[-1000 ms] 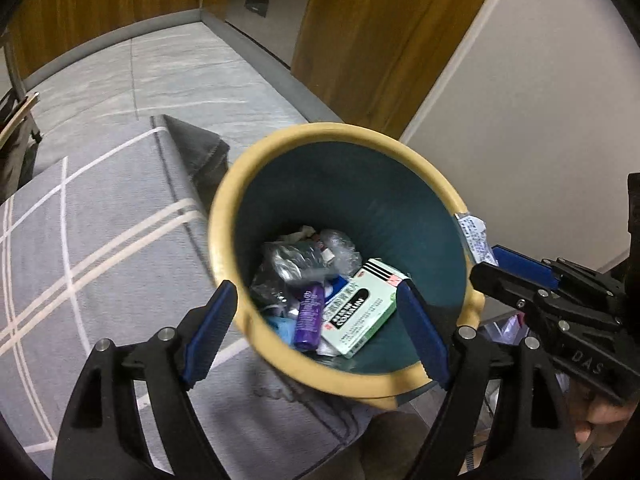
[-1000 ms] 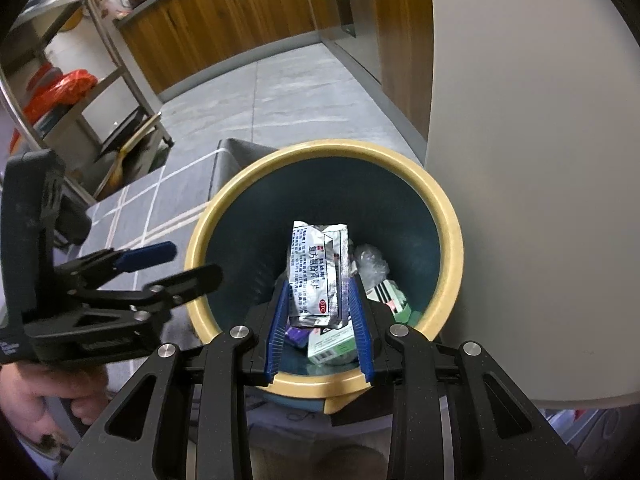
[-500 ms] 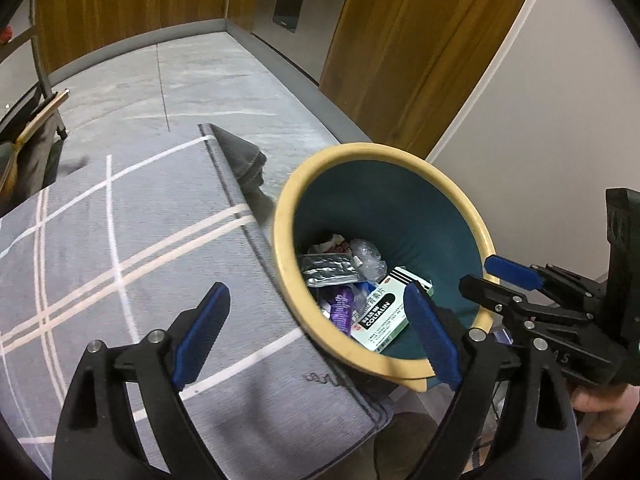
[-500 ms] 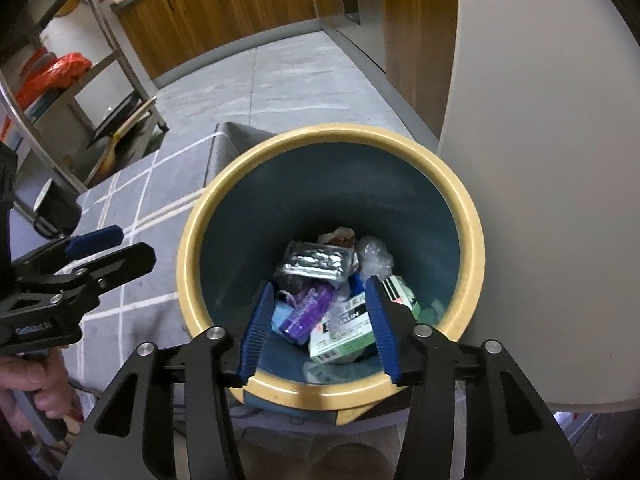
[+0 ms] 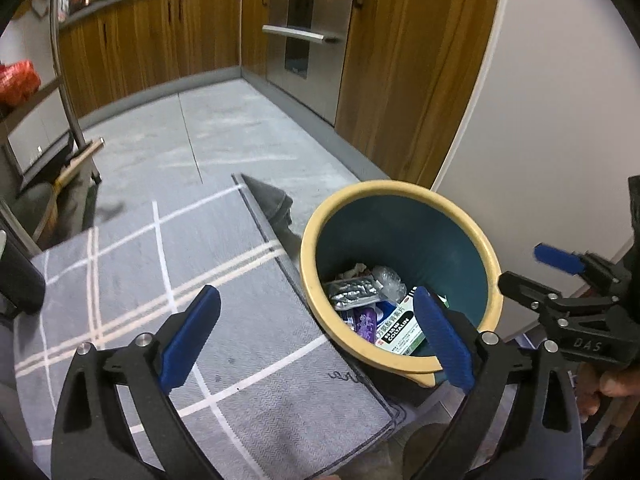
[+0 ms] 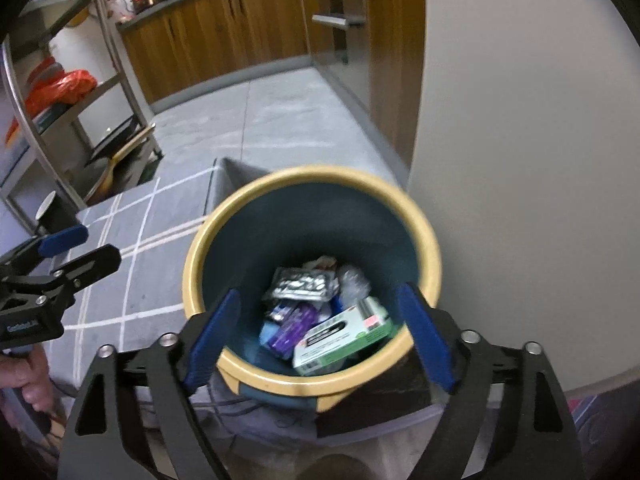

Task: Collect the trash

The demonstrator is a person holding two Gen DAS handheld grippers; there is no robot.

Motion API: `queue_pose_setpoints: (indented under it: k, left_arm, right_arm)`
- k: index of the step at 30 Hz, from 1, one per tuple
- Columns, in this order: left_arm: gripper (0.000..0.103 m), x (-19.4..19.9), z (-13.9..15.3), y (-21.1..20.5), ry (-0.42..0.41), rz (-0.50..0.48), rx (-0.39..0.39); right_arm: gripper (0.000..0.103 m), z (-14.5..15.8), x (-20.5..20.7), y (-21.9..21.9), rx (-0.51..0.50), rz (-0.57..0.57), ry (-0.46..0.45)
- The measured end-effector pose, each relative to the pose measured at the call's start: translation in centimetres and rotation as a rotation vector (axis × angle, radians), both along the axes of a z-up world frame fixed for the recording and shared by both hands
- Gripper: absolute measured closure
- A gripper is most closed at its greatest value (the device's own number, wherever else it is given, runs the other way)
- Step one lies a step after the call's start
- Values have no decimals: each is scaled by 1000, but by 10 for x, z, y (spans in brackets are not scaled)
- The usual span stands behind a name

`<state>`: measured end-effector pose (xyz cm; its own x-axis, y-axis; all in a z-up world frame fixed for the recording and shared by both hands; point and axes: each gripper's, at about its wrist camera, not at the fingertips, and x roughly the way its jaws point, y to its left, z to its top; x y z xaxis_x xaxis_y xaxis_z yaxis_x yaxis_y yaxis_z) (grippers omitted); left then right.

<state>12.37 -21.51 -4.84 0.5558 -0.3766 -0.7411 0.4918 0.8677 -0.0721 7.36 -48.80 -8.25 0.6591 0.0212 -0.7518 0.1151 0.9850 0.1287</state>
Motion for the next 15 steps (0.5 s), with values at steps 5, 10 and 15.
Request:
queue_pose_setpoints:
  k: [5, 10, 15]
  left_arm:
    - [6, -15, 11, 1, -33, 7, -4]
    - [6, -26, 15, 4, -46, 36, -10]
    - [6, -38, 14, 9, -60, 58, -8]
  right_arm:
    - [9, 16, -25, -4, -28, -20, -51]
    - [5, 25, -47, 0, -47, -13, -90]
    - [5, 29, -67, 14, -72, 31, -133]
